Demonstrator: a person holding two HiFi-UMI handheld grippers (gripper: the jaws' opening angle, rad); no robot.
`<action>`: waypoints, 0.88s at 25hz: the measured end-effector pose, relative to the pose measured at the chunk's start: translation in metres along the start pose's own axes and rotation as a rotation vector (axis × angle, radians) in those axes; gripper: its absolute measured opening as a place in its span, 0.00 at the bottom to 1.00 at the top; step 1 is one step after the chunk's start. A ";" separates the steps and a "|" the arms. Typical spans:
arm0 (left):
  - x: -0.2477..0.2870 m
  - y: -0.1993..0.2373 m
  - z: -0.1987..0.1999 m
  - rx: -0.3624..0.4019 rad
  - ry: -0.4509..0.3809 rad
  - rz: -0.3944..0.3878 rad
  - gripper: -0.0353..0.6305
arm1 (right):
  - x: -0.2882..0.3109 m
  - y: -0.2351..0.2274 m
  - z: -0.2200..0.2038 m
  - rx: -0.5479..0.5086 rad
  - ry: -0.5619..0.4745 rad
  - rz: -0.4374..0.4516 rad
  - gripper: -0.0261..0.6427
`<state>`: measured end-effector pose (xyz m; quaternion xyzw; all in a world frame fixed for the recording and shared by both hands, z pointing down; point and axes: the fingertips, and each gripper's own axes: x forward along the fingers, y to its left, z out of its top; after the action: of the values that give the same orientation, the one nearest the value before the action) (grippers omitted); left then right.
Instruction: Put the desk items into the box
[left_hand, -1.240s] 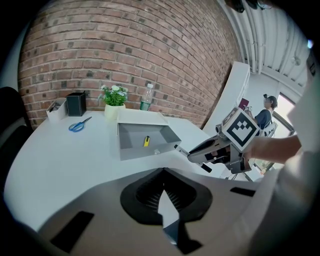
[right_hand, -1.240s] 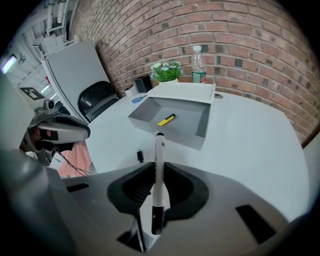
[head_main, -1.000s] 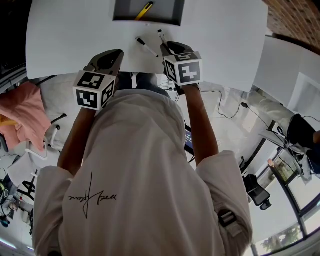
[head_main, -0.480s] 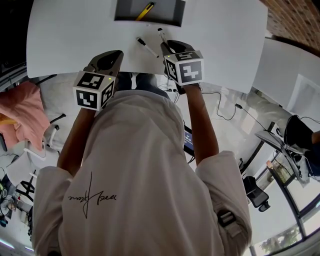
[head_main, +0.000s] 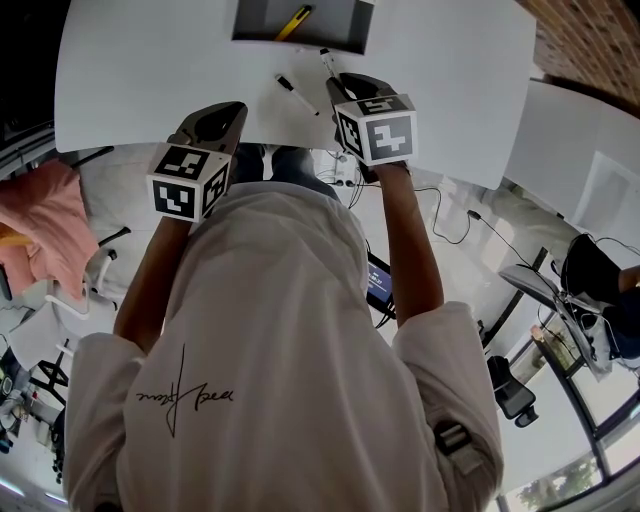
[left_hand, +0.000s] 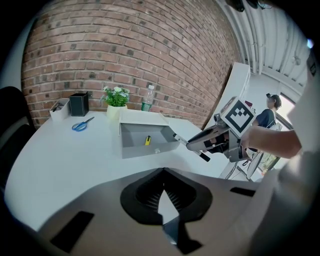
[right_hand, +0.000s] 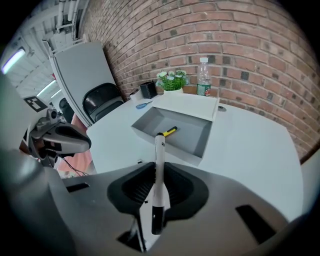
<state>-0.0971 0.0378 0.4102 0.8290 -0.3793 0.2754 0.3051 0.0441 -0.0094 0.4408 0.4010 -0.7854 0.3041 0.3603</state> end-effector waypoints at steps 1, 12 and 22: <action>-0.001 0.000 0.000 0.000 0.000 0.001 0.06 | -0.001 0.000 0.002 -0.003 -0.002 0.001 0.16; -0.004 0.000 -0.002 -0.006 -0.009 0.016 0.06 | -0.003 -0.008 0.018 -0.027 -0.019 0.005 0.16; -0.002 0.002 0.003 -0.014 -0.017 0.025 0.06 | -0.003 -0.014 0.034 -0.074 -0.014 0.010 0.16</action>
<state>-0.0991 0.0358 0.4074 0.8244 -0.3941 0.2694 0.3043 0.0465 -0.0411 0.4220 0.3855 -0.8006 0.2739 0.3679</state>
